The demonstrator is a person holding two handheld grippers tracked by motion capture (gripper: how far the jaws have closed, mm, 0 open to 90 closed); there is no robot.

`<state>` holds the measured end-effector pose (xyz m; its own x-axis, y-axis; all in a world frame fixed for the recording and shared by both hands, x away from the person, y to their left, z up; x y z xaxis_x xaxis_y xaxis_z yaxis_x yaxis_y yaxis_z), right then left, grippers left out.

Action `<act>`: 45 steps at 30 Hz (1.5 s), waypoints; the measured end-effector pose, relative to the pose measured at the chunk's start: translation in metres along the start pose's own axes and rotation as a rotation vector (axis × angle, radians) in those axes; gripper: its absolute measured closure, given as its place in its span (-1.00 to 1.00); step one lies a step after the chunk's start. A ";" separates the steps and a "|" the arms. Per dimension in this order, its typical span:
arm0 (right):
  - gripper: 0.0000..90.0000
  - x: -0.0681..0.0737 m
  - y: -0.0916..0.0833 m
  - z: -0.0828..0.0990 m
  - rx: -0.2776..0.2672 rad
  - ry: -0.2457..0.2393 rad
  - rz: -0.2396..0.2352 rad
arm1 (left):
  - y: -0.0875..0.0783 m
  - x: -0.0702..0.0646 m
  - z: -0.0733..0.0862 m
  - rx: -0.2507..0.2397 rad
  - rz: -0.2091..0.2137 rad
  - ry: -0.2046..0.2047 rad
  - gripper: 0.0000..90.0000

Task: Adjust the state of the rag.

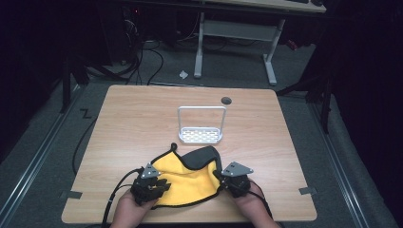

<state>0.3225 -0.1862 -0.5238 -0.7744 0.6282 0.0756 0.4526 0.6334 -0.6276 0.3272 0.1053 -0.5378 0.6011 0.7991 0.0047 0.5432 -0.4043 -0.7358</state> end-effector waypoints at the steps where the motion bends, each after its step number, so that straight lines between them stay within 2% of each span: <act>1: 0.94 -0.004 -0.004 0.000 -0.012 0.012 0.014 | 0.000 0.000 0.000 0.000 -0.005 0.004 0.67; 3: 0.86 -0.017 -0.009 0.003 -0.025 0.059 0.060 | 0.000 0.001 0.000 -0.004 -0.006 0.010 0.71; 4: 0.81 -0.021 -0.009 0.004 -0.016 0.075 0.065 | 0.000 0.002 0.000 -0.005 -0.006 0.010 0.71; 5: 0.60 -0.026 -0.004 0.009 0.011 0.121 0.038 | 0.000 0.003 0.000 -0.006 -0.007 0.008 0.71; 6: 0.60 -0.026 -0.004 0.009 0.011 0.121 0.038 | 0.001 0.003 0.001 -0.008 -0.005 0.006 0.71; 8: 0.38 -0.023 0.006 0.010 0.031 0.150 0.008 | 0.001 0.004 0.001 -0.010 0.001 0.001 0.71; 9: 0.37 -0.021 0.009 0.009 0.045 0.151 0.009 | 0.001 0.004 0.001 -0.009 0.003 0.000 0.71; 10: 0.37 -0.021 0.009 0.009 0.045 0.151 0.009 | 0.001 0.005 0.001 -0.008 0.002 0.001 0.71; 11: 0.45 -0.019 0.012 0.009 0.063 0.144 0.008 | 0.001 0.005 0.001 -0.008 -0.001 0.000 0.72; 12: 0.74 -0.014 0.015 0.009 0.079 0.113 0.001 | 0.001 0.006 0.001 -0.010 -0.006 -0.002 0.74; 13: 0.84 -0.012 0.014 0.008 0.090 0.092 0.013 | 0.001 0.008 0.001 -0.012 -0.008 -0.003 0.75; 17: 0.87 -0.014 0.010 0.007 0.088 0.062 0.050 | -0.001 0.020 0.004 -0.018 -0.028 -0.031 0.77; 18: 0.87 -0.021 0.004 0.009 0.081 0.075 0.080 | -0.001 0.022 0.005 -0.020 -0.031 -0.040 0.78; 20: 0.86 -0.027 0.000 0.011 0.074 0.087 0.097 | -0.002 0.031 0.006 -0.023 -0.051 -0.059 0.79; 22: 0.87 -0.040 -0.009 0.014 0.060 0.113 0.133 | -0.003 0.039 0.007 -0.023 -0.076 -0.070 0.79; 23: 0.87 -0.053 -0.018 0.018 0.046 0.139 0.175 | -0.004 0.042 0.008 -0.024 -0.088 -0.073 0.79; 24: 0.87 -0.060 -0.023 0.020 0.037 0.153 0.190 | -0.004 0.046 0.008 -0.024 -0.100 -0.078 0.79; 25: 0.87 -0.060 -0.023 0.020 0.037 0.153 0.190 | -0.004 0.049 0.009 -0.028 -0.105 -0.087 0.79; 29: 0.87 -0.082 -0.033 0.023 0.030 0.165 0.270 | -0.003 0.057 0.008 -0.036 -0.151 -0.091 0.79; 31: 0.86 -0.091 -0.031 0.022 0.031 0.169 0.287 | -0.001 0.058 0.008 -0.045 -0.161 -0.093 0.79; 33: 0.85 -0.095 -0.025 0.020 0.043 0.159 0.289 | -0.001 0.056 0.006 -0.042 -0.181 -0.085 0.77; 35: 0.69 -0.094 -0.023 0.017 0.038 0.151 0.285 | -0.004 0.048 0.004 -0.034 -0.202 -0.069 0.66; 37: 0.63 -0.092 -0.025 0.014 0.025 0.145 0.294 | -0.008 0.044 0.003 -0.046 -0.191 -0.065 0.63; 38: 0.56 -0.090 -0.028 0.012 0.009 0.140 0.299 | -0.012 0.038 0.001 -0.062 -0.179 -0.054 0.60; 39: 0.50 -0.082 -0.037 0.007 -0.032 0.128 0.300 | -0.015 0.031 0.000 -0.074 -0.179 -0.031 0.52; 40: 0.50 -0.077 -0.042 0.005 -0.053 0.118 0.299 | -0.018 0.018 -0.002 -0.092 -0.143 -0.008 0.49; 41: 0.52 -0.071 -0.046 0.004 -0.068 0.105 0.296 | -0.018 0.018 -0.002 -0.092 -0.143 -0.008 0.46; 42: 0.60 -0.064 -0.049 0.004 -0.079 0.099 0.281 | -0.018 0.013 -0.003 -0.093 -0.115 -0.005 0.43; 43: 0.60 -0.064 -0.049 0.004 -0.079 0.099 0.281 | -0.016 0.008 -0.004 -0.087 -0.088 -0.002 0.43; 44: 0.66 -0.057 -0.051 0.005 -0.083 0.093 0.252 | -0.014 0.003 -0.004 -0.075 -0.075 0.015 0.40; 45: 0.86 -0.041 -0.052 0.010 -0.077 0.097 0.178 | -0.010 -0.002 -0.004 -0.066 -0.067 0.030 0.38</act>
<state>0.3265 -0.2496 -0.5026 -0.6344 0.7717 0.0456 0.6137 0.5386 -0.5774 0.3229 0.1065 -0.5276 0.5785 0.8123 0.0734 0.6201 -0.3795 -0.6867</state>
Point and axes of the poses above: each handheld gripper's, and its own axes: y roughly forward along the jaws, z roughly out of its underside, x roughly to its left, the point moved 2 cm from there along y, roughly forward along the jaws, and after that the axes turned 14 degrees about -z, right-handed, at the moved point
